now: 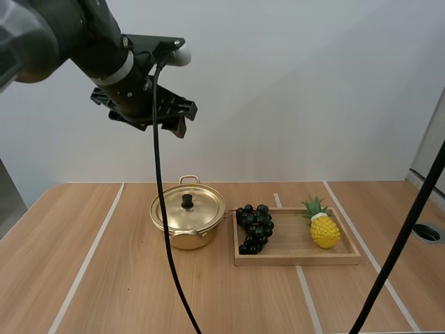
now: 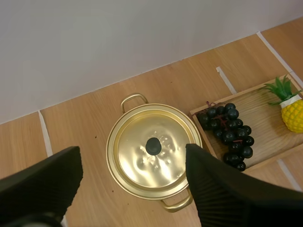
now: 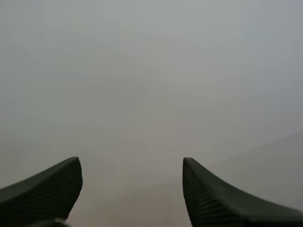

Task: Open the pot, put the grape inside, and close it

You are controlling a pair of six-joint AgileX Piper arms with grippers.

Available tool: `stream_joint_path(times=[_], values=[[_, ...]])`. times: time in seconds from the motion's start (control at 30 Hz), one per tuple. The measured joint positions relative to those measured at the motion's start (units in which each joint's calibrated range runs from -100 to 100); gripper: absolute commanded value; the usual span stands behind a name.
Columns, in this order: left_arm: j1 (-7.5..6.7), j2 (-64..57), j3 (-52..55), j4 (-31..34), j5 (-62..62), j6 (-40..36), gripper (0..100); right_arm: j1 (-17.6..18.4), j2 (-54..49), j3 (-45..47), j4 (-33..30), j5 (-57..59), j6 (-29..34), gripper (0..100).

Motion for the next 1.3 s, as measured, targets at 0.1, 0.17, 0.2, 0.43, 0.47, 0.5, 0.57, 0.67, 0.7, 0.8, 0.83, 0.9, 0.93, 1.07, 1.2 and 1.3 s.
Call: stream_joint_path(times=[0.1,0.17,0.2,0.43,0.47,0.5,0.57,0.67,0.7,0.8,0.83,0.9,0.93,1.07,1.2,1.3], values=[[0.0,0.0,3.2,-0.5,-5.2,0.9,100,0.0,-0.2,3.5,0.0,0.0,-0.3,100],[0.0,0.0,4.8,-0.8,-7.6,1.3,100,0.0,-0.2,7.2,0.0,0.0,-0.5,100],[0.0,0.0,5.4,-0.8,-8.9,1.4,100,0.0,-0.2,9.0,0.0,0.0,-0.5,100],[0.0,0.0,7.5,-2.7,-14.3,4.0,100,0.0,-0.3,23.1,1.8,0.0,-0.5,100],[0.0,0.0,7.9,-3.3,-14.7,4.5,100,0.0,-0.4,25.3,2.2,0.0,-0.5,100],[0.0,0.0,8.5,-3.6,-15.0,5.0,100,0.0,-0.8,27.1,2.4,0.0,-0.5,100],[0.0,0.0,9.6,-4.2,-16.6,5.5,100,0.0,-1.3,31.4,3.1,0.0,-0.5,100],[0.0,0.1,11.5,-4.4,-18.8,5.7,100,0.0,-2.3,36.9,3.3,0.0,-0.5,100],[0.0,0.5,12.1,-4.4,-18.9,5.8,100,0.0,-2.4,38.4,3.3,0.0,-0.5,100],[0.0,2.2,13.4,-4.4,-19.1,5.9,100,0.0,-3.2,40.8,3.4,0.0,-0.5,100],[0.0,3.0,13.9,-4.4,-19.1,5.9,100,0.0,-3.4,41.0,3.4,0.0,-0.5,100],[0.0,4.5,14.9,-4.4,-19.1,5.9,100,0.0,-3.8,41.2,3.4,0.0,-0.5,100],[0.0,5.3,15.3,-4.4,-19.1,5.9,100,0.0,-3.9,41.3,3.4,0.0,-0.5,100],[0.0,8.3,16.5,-4.9,-20.0,7.5,100,0.0,-4.9,41.3,3.4,0.0,-0.8,100],[0.0,11.6,17.2,-6.4,-21.9,8.9,100,0.0,-5.2,41.3,3.4,0.0,-1.0,100],[0.0,13.8,17.2,-8.4,-23.1,10.8,100,0.0,-5.3,41.3,3.4,0.0,-1.0,100]])
